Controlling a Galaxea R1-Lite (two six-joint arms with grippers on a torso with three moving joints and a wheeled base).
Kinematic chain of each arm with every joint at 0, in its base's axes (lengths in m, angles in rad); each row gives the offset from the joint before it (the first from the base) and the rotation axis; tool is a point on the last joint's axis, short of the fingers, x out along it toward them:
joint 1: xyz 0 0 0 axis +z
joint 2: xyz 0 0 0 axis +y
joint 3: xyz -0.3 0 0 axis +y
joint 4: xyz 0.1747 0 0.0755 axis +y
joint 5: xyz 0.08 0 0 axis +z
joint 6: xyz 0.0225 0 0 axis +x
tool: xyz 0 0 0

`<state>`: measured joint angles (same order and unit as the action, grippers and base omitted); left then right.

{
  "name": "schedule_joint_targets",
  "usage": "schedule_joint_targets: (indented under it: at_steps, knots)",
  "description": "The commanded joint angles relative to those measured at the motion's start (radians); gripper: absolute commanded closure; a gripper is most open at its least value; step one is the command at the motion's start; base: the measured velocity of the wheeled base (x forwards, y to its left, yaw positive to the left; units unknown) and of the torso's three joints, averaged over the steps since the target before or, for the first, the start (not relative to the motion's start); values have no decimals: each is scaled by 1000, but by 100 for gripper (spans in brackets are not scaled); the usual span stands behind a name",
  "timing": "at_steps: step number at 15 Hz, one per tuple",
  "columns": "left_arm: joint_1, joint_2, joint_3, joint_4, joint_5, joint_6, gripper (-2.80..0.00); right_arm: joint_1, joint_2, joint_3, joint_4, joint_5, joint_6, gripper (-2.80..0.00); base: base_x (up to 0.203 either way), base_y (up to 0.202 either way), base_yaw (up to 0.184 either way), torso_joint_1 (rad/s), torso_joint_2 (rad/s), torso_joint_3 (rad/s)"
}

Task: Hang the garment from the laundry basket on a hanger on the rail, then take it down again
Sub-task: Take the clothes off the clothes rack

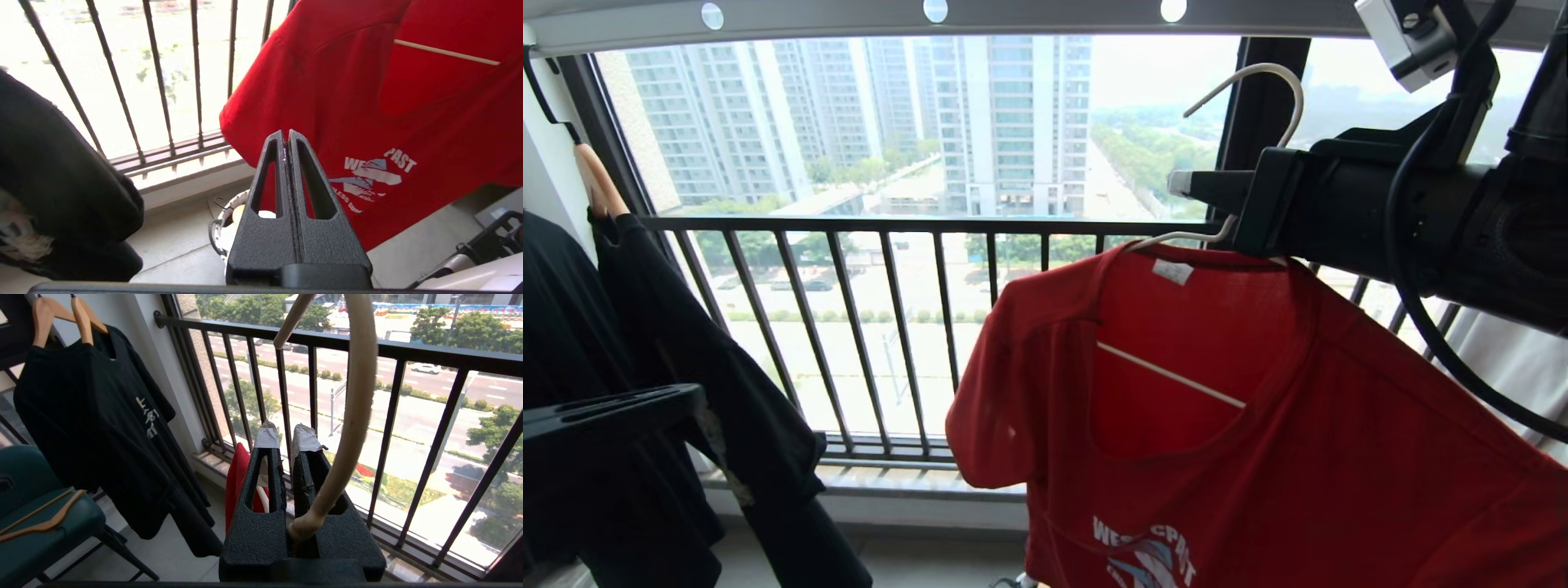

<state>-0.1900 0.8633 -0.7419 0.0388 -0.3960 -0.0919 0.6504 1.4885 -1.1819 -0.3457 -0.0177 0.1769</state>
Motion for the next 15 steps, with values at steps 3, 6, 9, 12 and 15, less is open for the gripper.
schedule_joint_targets:
  at_steps: [3, 6, 9, 12, 15]
  knots:
    - [-308, 495, -321, 32, -12, -61, 0, 4, 99, -23, -2, 0, 1, 0, 0, 0, 0, 0, 0, 0]
    - [-425, 616, -372, 35, 234, -77, -280, 42, 124, -42, -2, -2, 16, 0, 0, 0, 0, 0, 0, 0]
    - [-499, 631, -387, 35, 351, -82, -280, 80, 125, -41, 4, -7, 41, 0, 0, 0, 0, 0, 0, 0]
    - [-564, 614, -388, 35, 472, -84, -280, 89, 128, -41, 4, -7, 42, 0, 0, 0, 0, 0, 0, 0]
    - [-620, 639, -386, 34, 587, -79, -280, 90, 138, -41, 4, -7, 44, 0, 0, 0, 0, 0, 0, 0]
